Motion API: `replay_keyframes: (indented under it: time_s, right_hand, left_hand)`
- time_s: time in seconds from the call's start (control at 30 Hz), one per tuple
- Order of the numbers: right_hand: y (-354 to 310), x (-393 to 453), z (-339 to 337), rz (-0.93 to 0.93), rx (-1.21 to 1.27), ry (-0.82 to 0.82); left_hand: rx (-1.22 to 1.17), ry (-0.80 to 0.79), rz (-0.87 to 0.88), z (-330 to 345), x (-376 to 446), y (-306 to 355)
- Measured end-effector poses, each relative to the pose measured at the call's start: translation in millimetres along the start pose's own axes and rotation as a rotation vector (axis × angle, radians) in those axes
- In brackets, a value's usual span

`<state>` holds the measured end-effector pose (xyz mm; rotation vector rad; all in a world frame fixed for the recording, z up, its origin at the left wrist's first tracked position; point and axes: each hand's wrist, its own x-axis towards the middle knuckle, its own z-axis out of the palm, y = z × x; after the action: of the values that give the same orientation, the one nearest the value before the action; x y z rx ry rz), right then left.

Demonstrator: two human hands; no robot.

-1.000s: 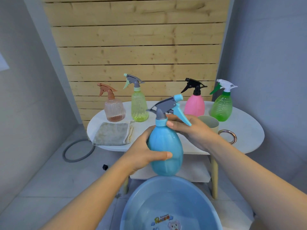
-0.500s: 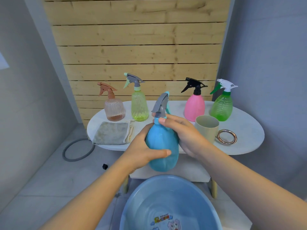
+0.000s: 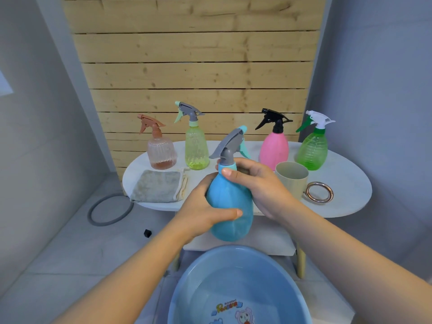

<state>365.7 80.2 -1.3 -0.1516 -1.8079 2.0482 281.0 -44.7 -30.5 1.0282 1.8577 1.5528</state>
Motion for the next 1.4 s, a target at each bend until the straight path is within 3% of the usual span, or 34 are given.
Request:
replay_keyframes:
  time_s: [0.2,0.3,0.4,0.5,0.7,0.83,0.97,1.13,1.2,1.3,1.4]
  right_hand:
    - [12,3,28,-0.028,-0.106,0.424]
    - [14,3,33,-0.067,-0.170,0.490]
    - [11,1,24,-0.111,-0.224,0.346]
    - [7,-2,17,-0.136,-0.107,0.180]
    - [-5,5,8,-0.047,0.063,0.106]
    - [-8,5,0,0.020,-0.051,-0.016]
    - [-9,7,3,-0.030,-0.103,0.055]
    - [3,8,16,-0.116,-0.315,0.296]
    - [-1,7,11,-0.067,-0.270,0.200]
    - [-14,5,-10,0.037,-0.158,-0.103]
    - [-18,2,-21,0.009,-0.233,-0.193]
  left_hand:
    - [0.017,0.123,-0.004,12,5,-4]
    - [-0.015,0.124,0.005,14,4,-2]
    - [-0.064,0.130,0.015,12,3,3]
    - [-0.060,0.158,0.024,7,3,6]
    - [-0.025,0.121,0.029,1,5,6]
    - [-0.011,0.079,0.018,1,3,6]
    - [0.023,0.128,0.022,5,1,8]
    - [0.091,0.133,0.022,9,3,6]
    - [0.108,0.101,0.020,5,2,6]
    - [0.112,0.018,0.022,-2,-1,7]
    - [0.142,-0.036,0.017,-1,-3,9]
